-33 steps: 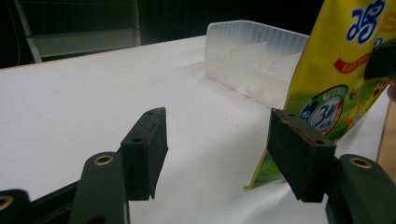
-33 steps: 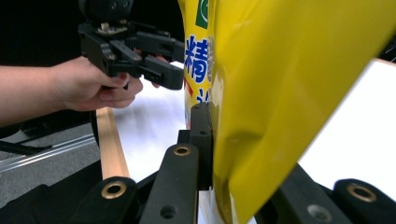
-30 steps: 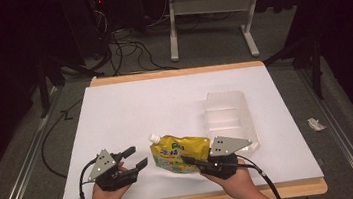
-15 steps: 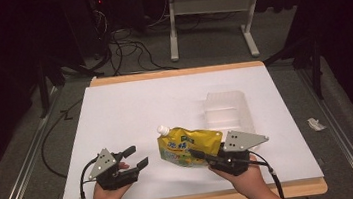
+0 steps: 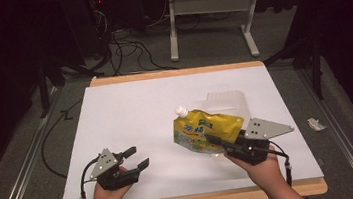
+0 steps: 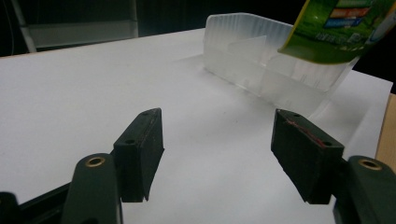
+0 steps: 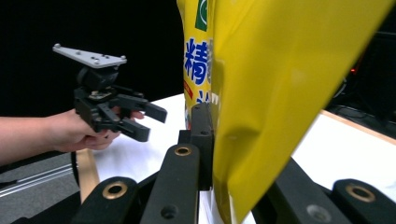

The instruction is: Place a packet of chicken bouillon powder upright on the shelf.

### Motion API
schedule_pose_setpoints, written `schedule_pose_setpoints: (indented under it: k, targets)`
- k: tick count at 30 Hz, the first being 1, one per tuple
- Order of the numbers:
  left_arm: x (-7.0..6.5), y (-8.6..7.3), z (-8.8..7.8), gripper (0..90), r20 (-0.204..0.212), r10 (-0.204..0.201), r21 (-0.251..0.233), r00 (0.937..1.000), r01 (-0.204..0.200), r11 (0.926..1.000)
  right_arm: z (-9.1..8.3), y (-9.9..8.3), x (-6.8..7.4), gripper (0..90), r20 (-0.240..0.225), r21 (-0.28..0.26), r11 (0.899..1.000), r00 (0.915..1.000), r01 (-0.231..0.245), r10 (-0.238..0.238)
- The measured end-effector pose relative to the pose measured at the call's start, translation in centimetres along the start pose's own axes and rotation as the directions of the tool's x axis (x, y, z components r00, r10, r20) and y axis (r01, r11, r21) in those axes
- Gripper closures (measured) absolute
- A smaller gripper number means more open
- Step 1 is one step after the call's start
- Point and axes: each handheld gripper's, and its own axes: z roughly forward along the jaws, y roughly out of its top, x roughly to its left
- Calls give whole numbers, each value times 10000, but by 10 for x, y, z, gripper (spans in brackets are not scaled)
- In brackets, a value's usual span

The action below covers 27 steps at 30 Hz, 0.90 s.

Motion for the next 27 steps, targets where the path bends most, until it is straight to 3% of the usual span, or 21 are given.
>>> schedule_pose_setpoints:
  k: [13,27]
  targets:
    - [-3,-1,3,338,71,181,145,9998,-182,9997,-27,13,-27,851,887,330,9993,9959,150,-178]
    - [-4,-1,4,331,269,253,210,9993,-259,9994,-45,16,-60,851,1894,576,9983,9817,66,-174]
